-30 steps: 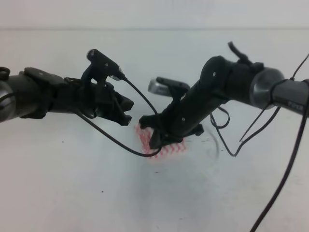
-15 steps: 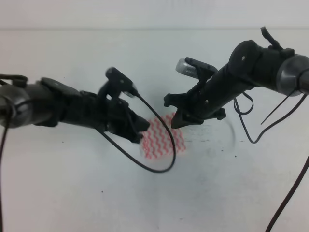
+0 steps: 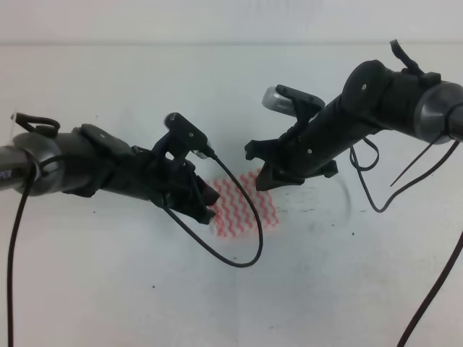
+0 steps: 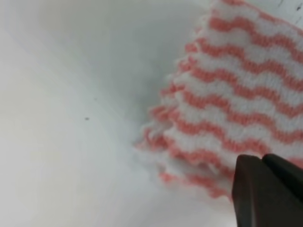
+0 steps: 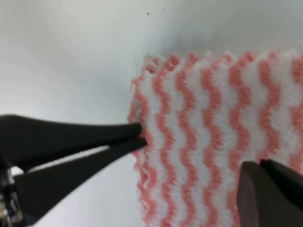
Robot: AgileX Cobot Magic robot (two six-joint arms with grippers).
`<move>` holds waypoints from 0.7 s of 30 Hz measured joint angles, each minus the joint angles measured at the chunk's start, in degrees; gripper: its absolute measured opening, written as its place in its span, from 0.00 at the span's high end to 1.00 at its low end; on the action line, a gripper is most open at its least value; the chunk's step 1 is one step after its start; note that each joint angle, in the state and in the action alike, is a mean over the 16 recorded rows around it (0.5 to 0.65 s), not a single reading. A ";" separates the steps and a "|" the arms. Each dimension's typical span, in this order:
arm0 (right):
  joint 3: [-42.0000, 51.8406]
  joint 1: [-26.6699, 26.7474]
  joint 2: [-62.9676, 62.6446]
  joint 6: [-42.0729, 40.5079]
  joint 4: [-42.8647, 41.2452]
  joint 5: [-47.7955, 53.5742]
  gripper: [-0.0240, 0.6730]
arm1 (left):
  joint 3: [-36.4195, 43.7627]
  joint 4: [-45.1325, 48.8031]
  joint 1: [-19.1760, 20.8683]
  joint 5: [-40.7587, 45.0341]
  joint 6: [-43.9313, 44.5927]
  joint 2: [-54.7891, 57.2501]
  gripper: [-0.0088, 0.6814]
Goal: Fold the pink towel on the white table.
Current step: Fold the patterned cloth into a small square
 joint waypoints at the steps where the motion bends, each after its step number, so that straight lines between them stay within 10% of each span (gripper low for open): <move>1: 0.00 0.00 0.00 -0.01 0.01 -0.01 0.97 | 0.00 0.36 0.02 -0.25 -0.20 -0.11 0.99; 21: -0.04 -0.02 -0.23 -0.04 0.24 -0.65 0.97 | -0.03 1.05 -0.30 3.43 -1.26 0.38 0.99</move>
